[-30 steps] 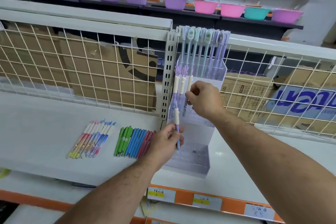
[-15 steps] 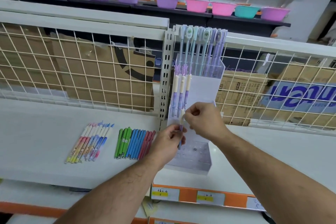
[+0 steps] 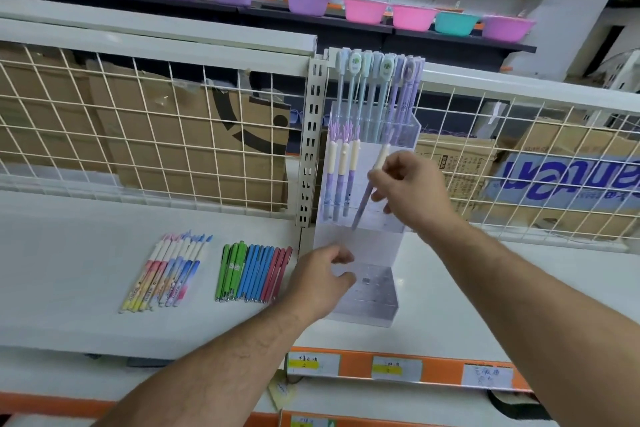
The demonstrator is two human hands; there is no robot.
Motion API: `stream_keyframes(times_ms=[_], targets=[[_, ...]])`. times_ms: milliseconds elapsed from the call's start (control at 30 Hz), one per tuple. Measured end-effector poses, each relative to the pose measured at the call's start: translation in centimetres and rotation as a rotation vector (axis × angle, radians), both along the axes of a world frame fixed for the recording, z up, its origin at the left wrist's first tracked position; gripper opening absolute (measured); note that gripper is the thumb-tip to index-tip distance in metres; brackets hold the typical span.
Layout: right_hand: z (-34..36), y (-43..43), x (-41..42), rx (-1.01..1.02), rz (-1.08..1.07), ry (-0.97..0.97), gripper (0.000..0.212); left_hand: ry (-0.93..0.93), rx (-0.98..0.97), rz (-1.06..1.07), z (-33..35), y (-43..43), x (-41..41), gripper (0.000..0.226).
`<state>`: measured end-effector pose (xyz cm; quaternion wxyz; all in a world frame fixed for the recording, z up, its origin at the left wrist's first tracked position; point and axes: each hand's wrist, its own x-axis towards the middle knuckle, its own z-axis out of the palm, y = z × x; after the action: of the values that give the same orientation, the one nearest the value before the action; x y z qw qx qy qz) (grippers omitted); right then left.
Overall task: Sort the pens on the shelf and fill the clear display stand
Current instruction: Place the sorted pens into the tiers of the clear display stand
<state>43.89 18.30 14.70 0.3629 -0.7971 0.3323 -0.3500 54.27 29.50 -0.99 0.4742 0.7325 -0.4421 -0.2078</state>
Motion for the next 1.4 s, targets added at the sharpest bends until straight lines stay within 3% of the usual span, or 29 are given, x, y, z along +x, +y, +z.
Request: stream_keyframes(times_ms=[200, 800, 1233, 1400], targets=[[1.8, -0.4, 1.1, -0.001, -0.067, -0.11, 0.009, -0.024, 0.095, 0.023, -1.0, 0.8, 0.8, 0.027], [-0.6, -0.3, 3.2, -0.18, -0.049, 0.182, 0.01, 0.029, 0.138, 0.014, -0.6, 1.0, 1.1, 0.03], [-3.1, -0.4, 2.4, -0.072, -0.045, 0.153, 0.01, 0.028, 0.123, 0.0, -0.7, 1.0, 1.1, 0.029], [-5.4, 0.0, 1.3, -0.185, -0.03, 0.145, 0.016, 0.022, 0.122, 0.013, -0.8, 1.1, 0.9, 0.029]])
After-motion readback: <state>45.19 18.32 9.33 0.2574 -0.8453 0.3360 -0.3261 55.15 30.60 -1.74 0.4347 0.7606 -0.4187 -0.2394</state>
